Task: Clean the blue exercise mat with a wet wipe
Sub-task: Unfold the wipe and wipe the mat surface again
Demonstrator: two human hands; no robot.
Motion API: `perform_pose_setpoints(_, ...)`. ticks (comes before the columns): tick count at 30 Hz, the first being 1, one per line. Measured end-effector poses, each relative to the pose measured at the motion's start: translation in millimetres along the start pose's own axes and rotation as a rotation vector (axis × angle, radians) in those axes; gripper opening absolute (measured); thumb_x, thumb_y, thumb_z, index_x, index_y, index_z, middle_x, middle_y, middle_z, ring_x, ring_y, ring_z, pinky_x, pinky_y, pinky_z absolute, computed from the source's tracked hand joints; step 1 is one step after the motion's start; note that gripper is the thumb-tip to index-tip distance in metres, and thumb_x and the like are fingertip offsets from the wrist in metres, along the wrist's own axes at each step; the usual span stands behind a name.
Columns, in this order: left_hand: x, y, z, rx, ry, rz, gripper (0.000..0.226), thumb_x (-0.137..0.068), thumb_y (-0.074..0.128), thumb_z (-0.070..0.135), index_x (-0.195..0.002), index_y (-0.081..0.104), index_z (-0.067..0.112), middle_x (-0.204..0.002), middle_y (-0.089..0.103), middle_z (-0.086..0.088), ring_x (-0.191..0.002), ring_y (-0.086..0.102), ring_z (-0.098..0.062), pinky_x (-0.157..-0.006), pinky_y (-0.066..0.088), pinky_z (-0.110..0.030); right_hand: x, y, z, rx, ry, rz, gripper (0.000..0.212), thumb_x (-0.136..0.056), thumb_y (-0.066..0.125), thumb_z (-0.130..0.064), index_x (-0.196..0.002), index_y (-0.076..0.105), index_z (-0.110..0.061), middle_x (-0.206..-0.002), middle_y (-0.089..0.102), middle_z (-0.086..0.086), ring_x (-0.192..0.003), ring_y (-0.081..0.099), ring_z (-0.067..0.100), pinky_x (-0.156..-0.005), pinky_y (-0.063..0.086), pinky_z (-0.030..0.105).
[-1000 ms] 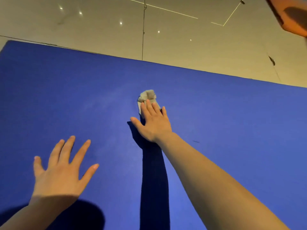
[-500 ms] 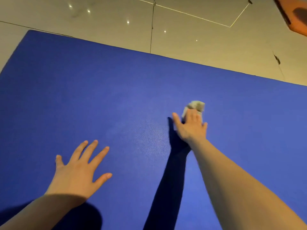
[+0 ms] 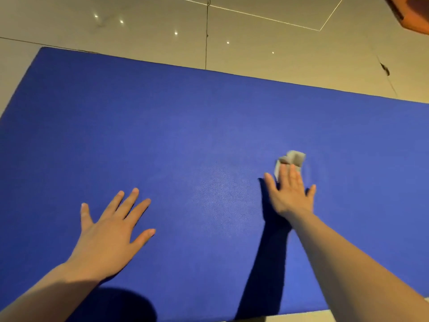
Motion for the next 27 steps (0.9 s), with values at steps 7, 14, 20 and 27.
perform_pose_setpoints(7,25,-6,23,0.114,0.023,0.080,0.066,-0.096,0.017,0.064,-0.139,0.046,0.023,-0.146,0.045,-0.010,-0.135,0.034,-0.028,-0.095,0.033,-0.073,42,21,-110,0.004,-0.323,0.065,0.110,-0.070,-0.002,-0.084,-0.157,-0.001,-0.017,-0.165,-0.007,0.003,-0.150,-0.013,0.020,-0.120,-0.009,0.045)
perform_pose_setpoints(14,41,1,34,0.076,0.041,0.033,0.068,-0.096,0.013,0.064,-0.139,0.045,0.023,-0.137,0.051,-0.013,-0.128,0.041,-0.029,-0.098,0.028,-0.067,81,48,-151,0.048,-0.519,-0.025,0.078,-0.094,0.016,-0.071,-0.155,-0.008,-0.030,-0.161,-0.019,-0.013,-0.146,-0.020,0.004,-0.117,-0.018,0.048)
perform_pose_setpoints(20,58,9,10,0.071,-0.059,-0.023,0.082,-0.094,0.013,0.068,-0.131,0.061,0.013,-0.126,0.055,-0.017,-0.116,0.045,-0.032,-0.094,0.037,-0.061,55,26,23,-0.073,0.032,-0.015,0.084,-0.091,0.018,-0.074,-0.156,-0.007,-0.029,-0.162,-0.019,-0.007,-0.148,-0.019,0.008,-0.118,-0.013,0.050)
perform_pose_setpoints(27,61,24,20,-0.033,-0.026,-0.124,0.093,-0.093,0.008,0.071,-0.123,0.066,0.006,-0.118,0.063,-0.026,-0.100,0.059,-0.042,-0.089,0.033,-0.065,108,54,-88,-0.132,-0.231,0.021,0.100,-0.081,0.006,-0.085,-0.154,-0.015,-0.020,-0.160,-0.024,0.001,-0.147,-0.024,0.018,-0.115,-0.021,0.037)
Point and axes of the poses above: each hand's wrist, its own x-axis away from the middle knuckle, its own y-axis out of the palm, z = x × y, the point moved 10 cm from there along -x, towards the middle knuckle
